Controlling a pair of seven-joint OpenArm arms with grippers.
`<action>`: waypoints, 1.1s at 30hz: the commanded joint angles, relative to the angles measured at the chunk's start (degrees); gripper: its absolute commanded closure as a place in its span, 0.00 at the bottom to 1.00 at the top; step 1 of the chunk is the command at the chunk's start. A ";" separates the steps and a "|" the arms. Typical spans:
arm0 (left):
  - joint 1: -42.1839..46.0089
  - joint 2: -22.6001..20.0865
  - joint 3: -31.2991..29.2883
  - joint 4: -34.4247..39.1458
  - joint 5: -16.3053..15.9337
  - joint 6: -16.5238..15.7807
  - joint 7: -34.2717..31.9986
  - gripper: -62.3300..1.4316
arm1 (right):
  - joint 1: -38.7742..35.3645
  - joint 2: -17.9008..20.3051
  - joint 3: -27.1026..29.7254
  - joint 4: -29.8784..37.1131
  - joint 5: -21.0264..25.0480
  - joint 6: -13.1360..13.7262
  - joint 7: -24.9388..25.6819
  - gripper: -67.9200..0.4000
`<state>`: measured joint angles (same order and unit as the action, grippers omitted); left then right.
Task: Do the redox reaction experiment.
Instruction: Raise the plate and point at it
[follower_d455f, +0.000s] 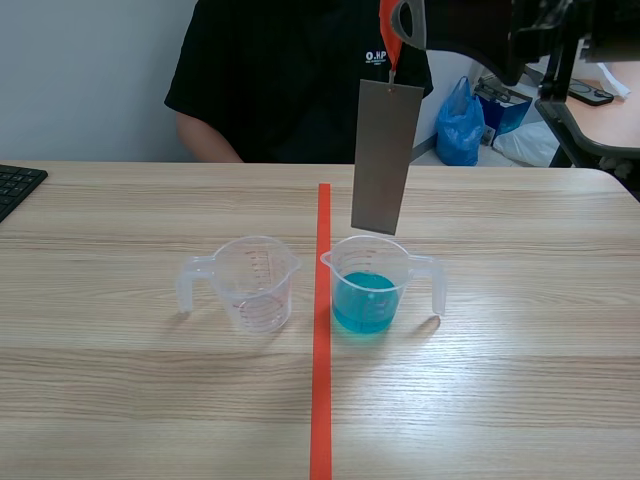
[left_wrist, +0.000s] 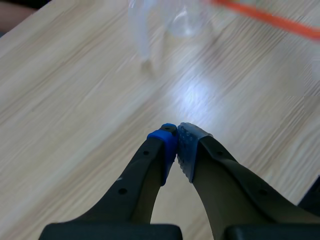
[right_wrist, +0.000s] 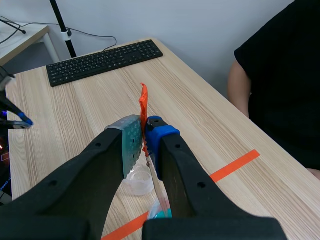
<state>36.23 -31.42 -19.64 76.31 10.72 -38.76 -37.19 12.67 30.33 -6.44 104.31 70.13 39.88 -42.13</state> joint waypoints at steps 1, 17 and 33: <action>-3.56 -0.68 2.01 0.59 -3.39 -1.12 1.18 0.93 | 1.29 0.76 0.76 0.66 1.29 0.00 1.07 0.97; -32.37 3.72 28.41 0.35 -23.52 -1.12 25.94 0.93 | 1.29 0.76 0.76 0.66 1.29 0.00 0.87 0.97; -43.74 13.79 35.10 -13.35 -23.61 -1.12 28.24 0.93 | 1.29 0.76 0.76 0.66 1.29 0.00 0.87 0.97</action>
<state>-6.52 -17.85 15.42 61.73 -12.08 -39.72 -7.92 12.67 30.33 -6.44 104.31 70.13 39.88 -42.33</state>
